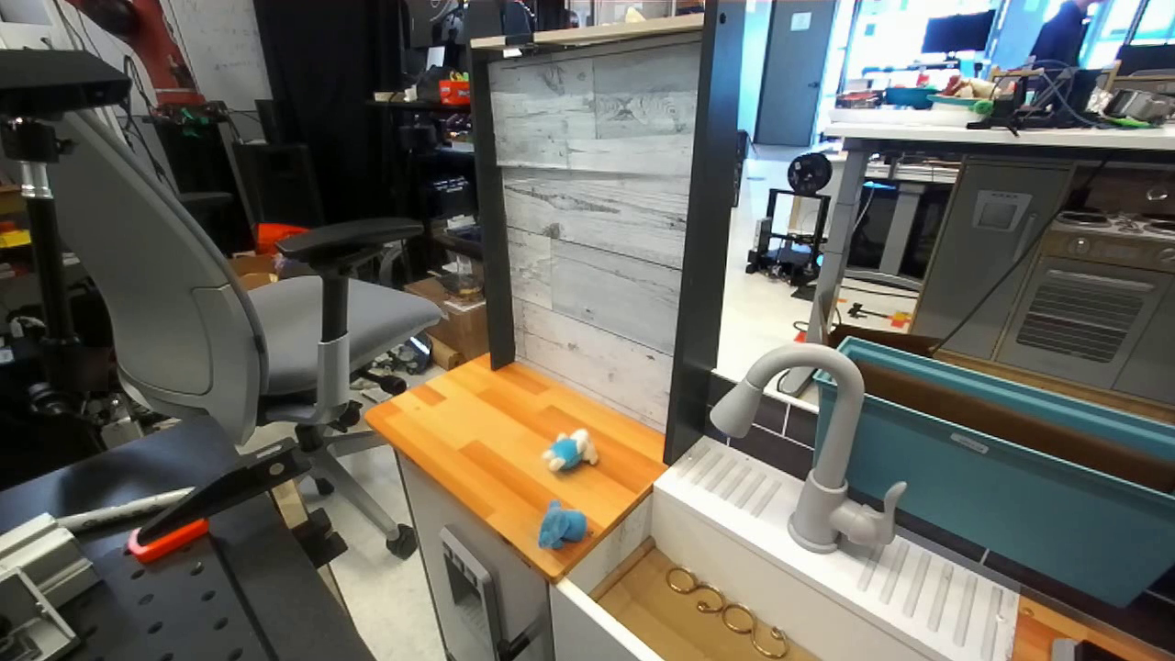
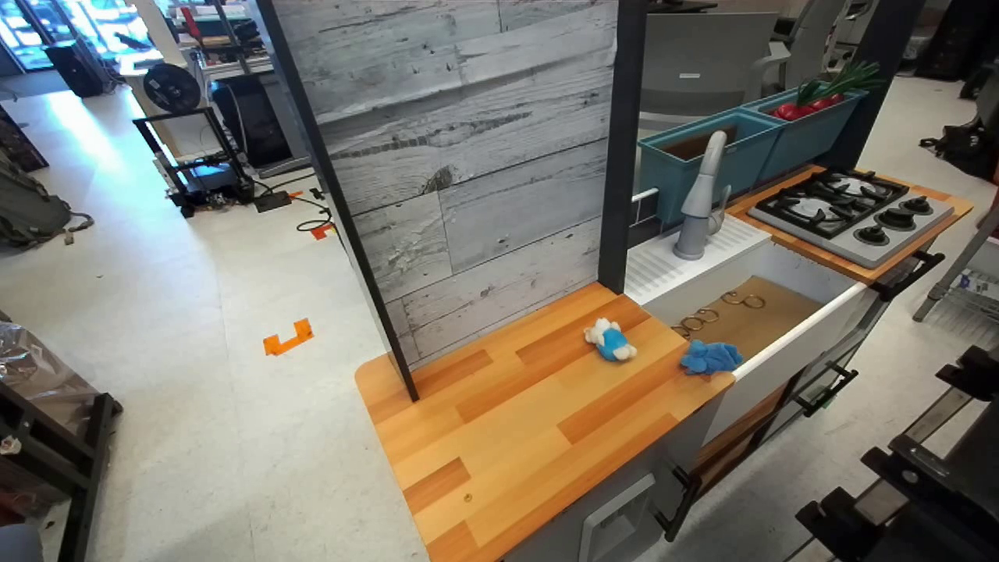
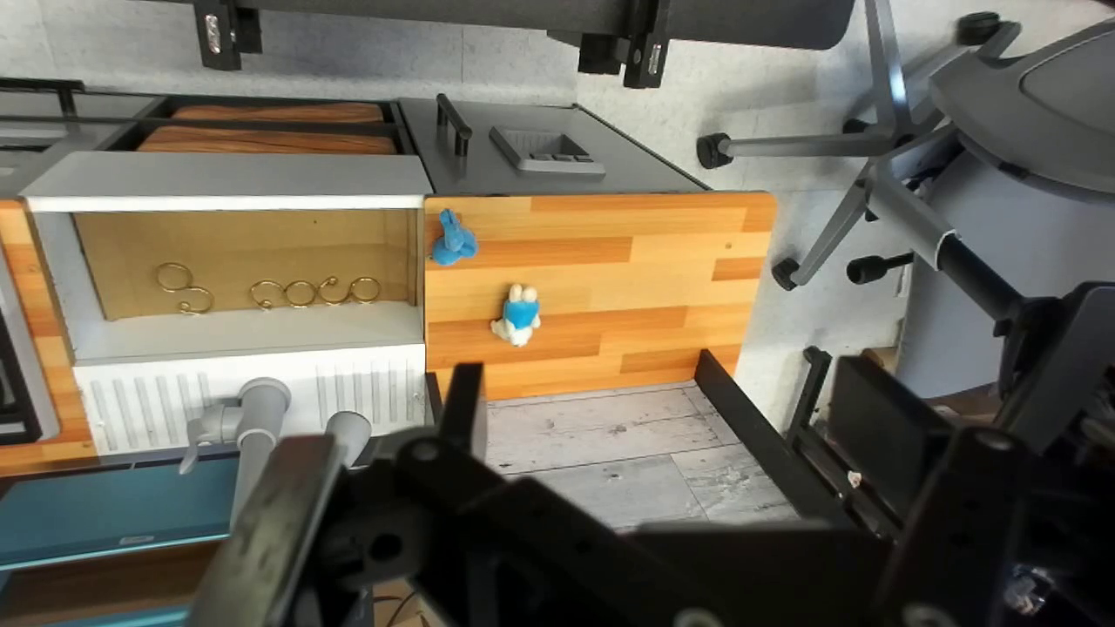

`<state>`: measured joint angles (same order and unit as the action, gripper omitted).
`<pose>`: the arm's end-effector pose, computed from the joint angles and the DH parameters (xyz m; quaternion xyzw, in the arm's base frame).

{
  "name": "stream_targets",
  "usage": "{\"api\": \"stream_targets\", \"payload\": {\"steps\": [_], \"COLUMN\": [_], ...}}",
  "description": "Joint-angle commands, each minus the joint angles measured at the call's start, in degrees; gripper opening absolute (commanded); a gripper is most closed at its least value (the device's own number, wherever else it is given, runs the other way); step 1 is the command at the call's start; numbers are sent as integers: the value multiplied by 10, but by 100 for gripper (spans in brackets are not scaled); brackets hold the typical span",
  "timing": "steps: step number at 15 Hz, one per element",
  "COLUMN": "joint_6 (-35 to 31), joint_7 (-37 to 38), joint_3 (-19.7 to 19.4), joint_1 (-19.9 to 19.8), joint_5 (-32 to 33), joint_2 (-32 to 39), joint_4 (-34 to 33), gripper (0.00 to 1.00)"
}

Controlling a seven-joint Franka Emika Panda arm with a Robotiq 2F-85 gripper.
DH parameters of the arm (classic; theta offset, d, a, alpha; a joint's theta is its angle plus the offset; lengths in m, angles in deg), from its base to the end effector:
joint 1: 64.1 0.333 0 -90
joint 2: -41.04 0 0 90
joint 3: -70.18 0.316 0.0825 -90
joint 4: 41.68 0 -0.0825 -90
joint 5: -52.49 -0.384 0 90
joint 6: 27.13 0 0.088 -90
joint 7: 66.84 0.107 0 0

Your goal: Move the blue and white doll to the left

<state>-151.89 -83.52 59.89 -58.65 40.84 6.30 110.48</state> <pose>0.3680 -0.0227 0.4393 -0.9869 -0.0620 -0.0798 0.1254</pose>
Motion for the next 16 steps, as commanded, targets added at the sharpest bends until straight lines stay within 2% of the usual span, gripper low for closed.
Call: {"api": "stream_targets", "payload": {"steps": [1, 3, 7, 11, 16], "joint_6": [3, 3, -31, -98, -188], "joint_7": [-4, -4, 20, 30, 20], "joint_3": [8, 8, 35, 64, 99], "joint_1": [-8, -8, 3, 8, 8], "joint_5": [-5, -5, -10, -6, -10], "joint_2": [1, 1, 64, 187, 373], "joint_4": [-1, -1, -12, -31, -88], "gripper": [100, 100, 100, 100, 100]}}
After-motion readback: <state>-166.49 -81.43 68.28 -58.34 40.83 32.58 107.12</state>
